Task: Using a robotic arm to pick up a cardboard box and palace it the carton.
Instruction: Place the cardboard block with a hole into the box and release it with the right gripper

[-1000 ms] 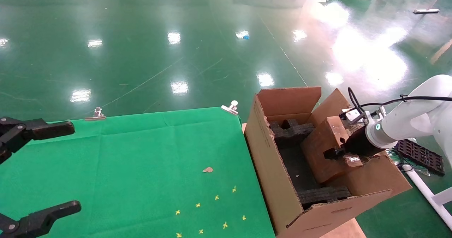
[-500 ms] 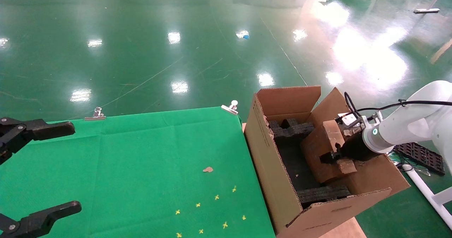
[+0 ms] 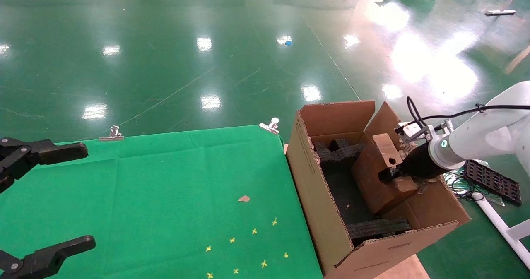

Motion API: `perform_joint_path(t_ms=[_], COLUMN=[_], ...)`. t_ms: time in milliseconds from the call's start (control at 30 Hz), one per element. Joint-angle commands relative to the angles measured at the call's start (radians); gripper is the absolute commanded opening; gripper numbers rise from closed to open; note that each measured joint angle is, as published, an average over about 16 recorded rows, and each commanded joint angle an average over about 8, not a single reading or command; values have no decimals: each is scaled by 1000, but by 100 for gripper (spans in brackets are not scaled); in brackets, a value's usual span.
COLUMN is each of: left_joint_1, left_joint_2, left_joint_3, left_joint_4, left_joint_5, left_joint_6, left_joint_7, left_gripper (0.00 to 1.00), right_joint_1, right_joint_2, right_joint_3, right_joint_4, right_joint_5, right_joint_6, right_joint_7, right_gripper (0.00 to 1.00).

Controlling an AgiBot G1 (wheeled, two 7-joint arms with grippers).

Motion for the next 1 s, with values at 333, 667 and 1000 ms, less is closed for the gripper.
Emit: perform_joint_path(t_ms=[333,667,1000], left_joint_1=[0,0,0], left_joint_2=[0,0,-1], left_joint_3=[1,1,1], left_joint_4=[0,0,0], left_joint_5=[0,-1,-1], left_joint_6=[0,0,-1], left_joint_7=[0,1,1], left_gripper=[100,100,100], right_joint_1=[108,333,414], right_joint_2=[12,58,123], right_joint_3=[-6,22,100], right_joint_4=[6,50,82], right_joint_5=[-9,26,126], right_joint_6=[-95,-233,-199], right_joint_7=[-23,-164,-289], right_gripper=[100,100,100])
